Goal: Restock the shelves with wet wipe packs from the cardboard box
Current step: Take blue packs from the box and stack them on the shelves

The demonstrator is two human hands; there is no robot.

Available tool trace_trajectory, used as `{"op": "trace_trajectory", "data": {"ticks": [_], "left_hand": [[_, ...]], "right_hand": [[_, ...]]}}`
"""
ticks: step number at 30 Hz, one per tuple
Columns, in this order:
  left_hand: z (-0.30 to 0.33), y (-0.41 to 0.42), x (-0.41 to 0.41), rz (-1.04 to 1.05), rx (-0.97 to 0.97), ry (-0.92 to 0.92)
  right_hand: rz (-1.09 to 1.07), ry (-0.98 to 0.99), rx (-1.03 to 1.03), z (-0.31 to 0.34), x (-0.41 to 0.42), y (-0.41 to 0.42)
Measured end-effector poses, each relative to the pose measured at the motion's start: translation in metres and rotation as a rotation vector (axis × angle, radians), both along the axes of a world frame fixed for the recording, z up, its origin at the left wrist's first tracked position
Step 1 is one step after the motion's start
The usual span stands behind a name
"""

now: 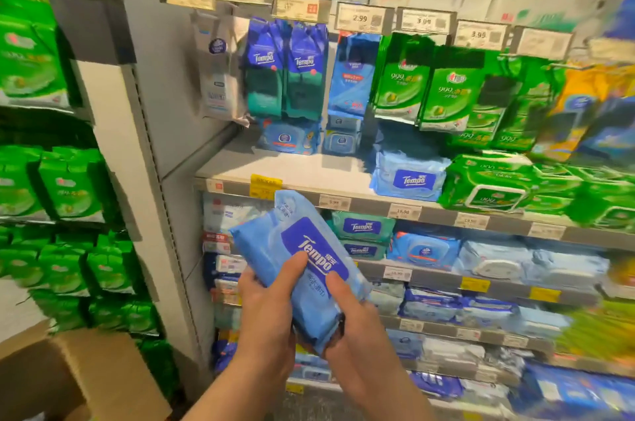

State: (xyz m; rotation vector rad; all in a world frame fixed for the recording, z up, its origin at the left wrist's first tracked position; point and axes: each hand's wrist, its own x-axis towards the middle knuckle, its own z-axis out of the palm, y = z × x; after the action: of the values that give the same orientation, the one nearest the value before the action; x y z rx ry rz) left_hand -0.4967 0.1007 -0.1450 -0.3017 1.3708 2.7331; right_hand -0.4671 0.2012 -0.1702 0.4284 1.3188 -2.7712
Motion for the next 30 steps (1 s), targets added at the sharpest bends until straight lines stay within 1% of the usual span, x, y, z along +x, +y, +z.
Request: {"op": "trace_trajectory", "data": {"ticks": [5,10,12,16,19,21,26,30], "left_hand": [[0.0,0.018,-0.042,-0.123,-0.077,0.037],[-0.006,0.039,-0.091,-0.307,-0.046,0.06],[-0.004,0.046,-0.116,-0.387,-0.028,0.076],[0.003,0.063,-0.169,-0.427,-0.063,0.056],[0.014,0.079,-0.206,-0.486,-0.086,0.125],[0.024,0.091,-0.223,-0.53,-0.088,0.149],[0.041,0.123,-0.253,-0.454,-0.08,0.042],[0.052,0.145,-0.263,-0.413,-0.074,0.043]], "right_hand": [[-0.184,0.043,0.178,0.007,-0.018,0.047],[-0.336,-0.002,0.345,0.015,-0.059,0.092],[-0.372,-0.034,0.392,0.021,-0.082,0.11],[-0.384,-0.031,0.532,0.04,-0.126,0.143],[-0.401,-0.016,0.612,0.054,-0.154,0.163],[-0.42,0.018,0.699,0.062,-0.169,0.175],[-0.326,0.064,0.872,0.084,-0.195,0.201],[-0.318,0.107,0.967,0.093,-0.217,0.224]]}}
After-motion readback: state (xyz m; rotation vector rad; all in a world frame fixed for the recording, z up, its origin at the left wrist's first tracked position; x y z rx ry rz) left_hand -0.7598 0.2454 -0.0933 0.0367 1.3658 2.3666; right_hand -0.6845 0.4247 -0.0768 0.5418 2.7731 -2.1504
